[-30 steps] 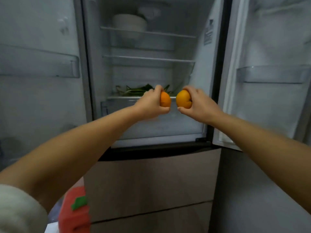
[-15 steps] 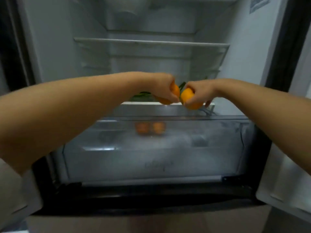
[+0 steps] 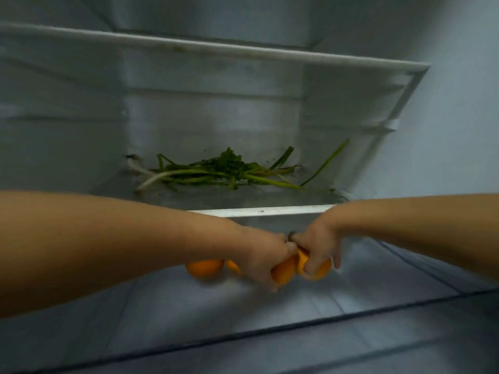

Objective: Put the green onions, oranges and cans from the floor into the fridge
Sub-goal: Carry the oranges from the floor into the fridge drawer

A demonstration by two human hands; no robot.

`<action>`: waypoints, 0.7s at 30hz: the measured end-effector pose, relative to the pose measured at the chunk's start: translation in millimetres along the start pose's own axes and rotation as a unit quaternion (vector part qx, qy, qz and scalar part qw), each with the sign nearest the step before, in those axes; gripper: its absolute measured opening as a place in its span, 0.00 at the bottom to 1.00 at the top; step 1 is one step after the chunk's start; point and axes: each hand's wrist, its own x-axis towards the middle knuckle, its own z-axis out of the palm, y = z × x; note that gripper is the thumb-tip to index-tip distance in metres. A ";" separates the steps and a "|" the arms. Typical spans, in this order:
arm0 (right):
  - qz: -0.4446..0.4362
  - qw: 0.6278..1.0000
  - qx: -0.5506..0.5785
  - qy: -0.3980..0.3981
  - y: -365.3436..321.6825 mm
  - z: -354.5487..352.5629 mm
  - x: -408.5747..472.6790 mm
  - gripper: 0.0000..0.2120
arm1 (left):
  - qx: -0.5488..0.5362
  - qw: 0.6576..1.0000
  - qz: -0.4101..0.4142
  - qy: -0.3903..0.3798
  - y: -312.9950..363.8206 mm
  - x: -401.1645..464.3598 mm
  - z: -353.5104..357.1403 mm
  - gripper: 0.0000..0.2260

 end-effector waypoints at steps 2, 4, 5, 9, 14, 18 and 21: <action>-0.004 1.000 0.002 0.003 5.1 6.1 14.2 0.16 | -0.005 1.000 0.007 0.009 -6.6 8.3 8.0 0.32; -0.004 1.000 0.006 0.004 5.9 9.2 23.4 0.18 | -0.018 1.000 -0.004 -0.009 -9.7 15.8 19.5 0.33; -0.003 1.000 0.014 0.005 4.8 9.2 25.2 0.22 | -0.026 0.999 -0.013 -0.019 -10.1 17.9 24.1 0.33; 0.015 1.000 0.021 -0.006 -0.1 5.9 21.4 0.33 | -0.032 0.998 -0.036 -0.043 -9.1 20.5 26.6 0.33; 0.043 0.998 0.037 -0.010 -3.4 -12.5 -12.6 0.43 | -0.010 0.993 -0.066 -0.096 -5.8 2.4 3.7 0.40; 0.038 0.999 0.038 -0.009 -10.6 -32.1 -61.8 0.34 | -0.004 0.984 -0.120 -0.133 2.1 -34.1 -41.9 0.32; -0.009 0.998 0.012 0.054 -20.9 -35.2 -102.4 0.25 | -0.048 0.983 -0.151 -0.091 12.7 -73.2 -75.2 0.18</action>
